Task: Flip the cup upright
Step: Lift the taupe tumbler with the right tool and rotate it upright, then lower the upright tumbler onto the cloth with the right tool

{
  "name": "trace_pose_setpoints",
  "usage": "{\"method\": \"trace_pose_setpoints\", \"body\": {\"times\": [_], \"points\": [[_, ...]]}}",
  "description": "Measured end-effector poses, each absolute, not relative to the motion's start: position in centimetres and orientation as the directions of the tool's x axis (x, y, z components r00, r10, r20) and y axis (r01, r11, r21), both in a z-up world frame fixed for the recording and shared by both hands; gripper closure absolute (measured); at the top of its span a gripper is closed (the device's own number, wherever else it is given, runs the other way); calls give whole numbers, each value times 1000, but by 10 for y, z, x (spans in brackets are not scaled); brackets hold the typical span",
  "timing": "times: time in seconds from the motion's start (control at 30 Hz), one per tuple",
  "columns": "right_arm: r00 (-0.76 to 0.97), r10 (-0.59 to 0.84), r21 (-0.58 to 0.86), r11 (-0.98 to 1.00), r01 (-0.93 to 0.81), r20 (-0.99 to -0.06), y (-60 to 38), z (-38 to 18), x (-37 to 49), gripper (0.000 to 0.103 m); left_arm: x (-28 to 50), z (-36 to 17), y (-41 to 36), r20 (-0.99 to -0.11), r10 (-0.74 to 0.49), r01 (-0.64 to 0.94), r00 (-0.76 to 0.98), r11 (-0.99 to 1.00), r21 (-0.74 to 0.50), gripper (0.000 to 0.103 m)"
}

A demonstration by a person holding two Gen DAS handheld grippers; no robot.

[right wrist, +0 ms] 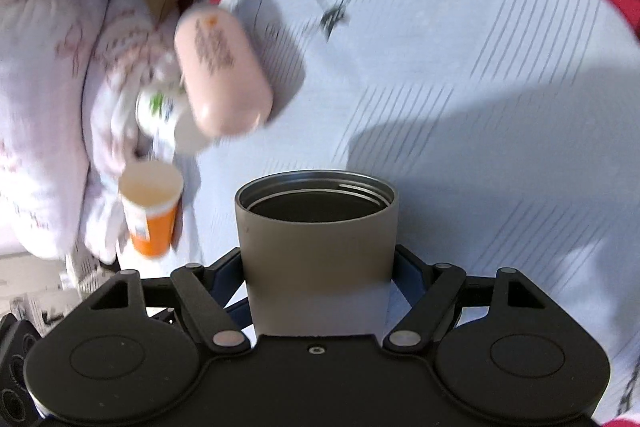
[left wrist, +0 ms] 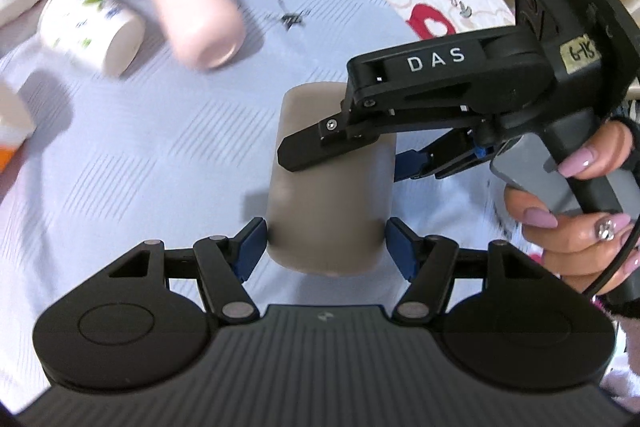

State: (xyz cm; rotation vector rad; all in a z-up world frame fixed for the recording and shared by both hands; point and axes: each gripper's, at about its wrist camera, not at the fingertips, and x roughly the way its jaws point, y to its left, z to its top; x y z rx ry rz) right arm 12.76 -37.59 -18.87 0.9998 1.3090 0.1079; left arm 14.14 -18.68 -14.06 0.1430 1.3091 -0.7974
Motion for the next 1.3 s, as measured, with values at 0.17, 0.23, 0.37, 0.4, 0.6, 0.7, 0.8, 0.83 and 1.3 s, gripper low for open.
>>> {"method": "trace_pose_setpoints", "body": {"times": [0.17,0.23,0.37,0.4,0.6,0.7,0.8,0.83,1.3], "points": [[260,615,663,630,405,-744,-342,-189,119,21,125,-141,-157,-907,-419,566,35,757,-328,39],[249,619,662,635,398,-745,-333,-190,117,21,122,-142,-149,-903,-429,553,33,760,-341,39],[235,605,644,659,388,-761,-324,-187,120,21,117,-145,-143,-890,-452,576,57,743,-340,39],[234,602,641,661,390,-763,-324,-187,120,21,117,-145,-142,-888,-457,577,59,741,-343,39],[255,592,641,657,397,-764,-322,-189,121,21,116,-144,-135,-866,-493,577,83,732,-361,38],[272,585,645,675,359,-764,-320,-186,119,21,106,-141,-128,-855,-506,591,116,727,-350,38],[311,567,641,723,257,-763,-311,-173,118,22,93,-139,-124,-838,-511,614,191,728,-304,38],[333,555,633,746,207,-762,-307,-167,117,22,89,-138,-122,-827,-516,621,222,729,-288,38],[600,470,373,882,-289,-647,-255,-125,126,22,70,-146,-100,-602,-513,594,612,800,-78,39]]}}
